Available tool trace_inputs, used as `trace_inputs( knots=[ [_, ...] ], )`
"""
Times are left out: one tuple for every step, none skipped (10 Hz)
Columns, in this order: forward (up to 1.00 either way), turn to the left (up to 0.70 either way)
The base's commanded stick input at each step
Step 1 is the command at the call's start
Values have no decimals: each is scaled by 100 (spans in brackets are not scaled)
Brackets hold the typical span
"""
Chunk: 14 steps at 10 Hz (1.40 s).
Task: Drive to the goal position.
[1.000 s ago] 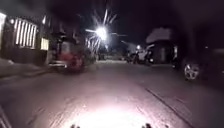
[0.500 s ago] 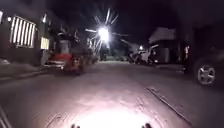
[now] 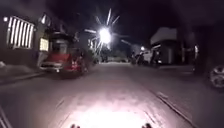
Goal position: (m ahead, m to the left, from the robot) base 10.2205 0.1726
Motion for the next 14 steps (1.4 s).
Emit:
trace_inputs(
  knots=[
    [85,0],
    [85,0],
    [85,0],
    [85,0],
    [85,0],
    [85,0],
    [85,0],
    [85,0],
    [85,0],
    [85,0],
    [85,0],
    [85,0],
    [85,0],
    [85,0]
  ],
)
